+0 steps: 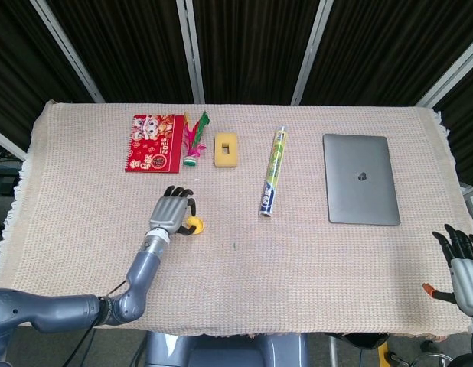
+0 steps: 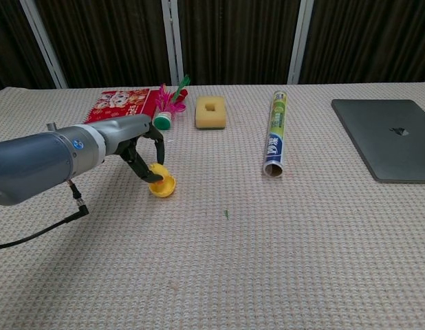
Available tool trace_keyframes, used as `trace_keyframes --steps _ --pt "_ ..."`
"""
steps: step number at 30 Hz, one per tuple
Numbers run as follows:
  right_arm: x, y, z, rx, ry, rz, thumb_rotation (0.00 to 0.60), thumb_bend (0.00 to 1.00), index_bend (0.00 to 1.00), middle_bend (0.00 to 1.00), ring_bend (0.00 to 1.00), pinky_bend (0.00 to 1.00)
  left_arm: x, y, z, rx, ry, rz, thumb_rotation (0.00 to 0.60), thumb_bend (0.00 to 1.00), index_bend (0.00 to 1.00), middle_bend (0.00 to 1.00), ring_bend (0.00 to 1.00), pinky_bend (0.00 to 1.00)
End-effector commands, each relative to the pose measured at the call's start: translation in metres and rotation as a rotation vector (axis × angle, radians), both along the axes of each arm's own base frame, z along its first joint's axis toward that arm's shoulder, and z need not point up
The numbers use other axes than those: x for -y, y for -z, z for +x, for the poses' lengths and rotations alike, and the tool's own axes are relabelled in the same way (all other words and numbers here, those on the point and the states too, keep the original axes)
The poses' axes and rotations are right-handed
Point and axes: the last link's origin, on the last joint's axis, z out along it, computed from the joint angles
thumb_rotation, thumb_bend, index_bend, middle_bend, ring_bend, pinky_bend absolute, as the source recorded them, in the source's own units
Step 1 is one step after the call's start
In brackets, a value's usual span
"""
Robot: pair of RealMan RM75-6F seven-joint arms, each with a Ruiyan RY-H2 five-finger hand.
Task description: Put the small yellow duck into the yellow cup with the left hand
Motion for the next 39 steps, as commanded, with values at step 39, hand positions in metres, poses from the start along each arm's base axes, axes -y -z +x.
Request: trace_keyframes --steps 39 --pt "-0.0001 -0.0016 -0.0004 0.014 -0.004 -0.006 0.600 0.00 0.10 0.00 0.00 0.00 0.0073 0.0098 0.0101 0.010 0.019 -0.026 0.600 0.33 0.55 0.15 0.08 0.00"
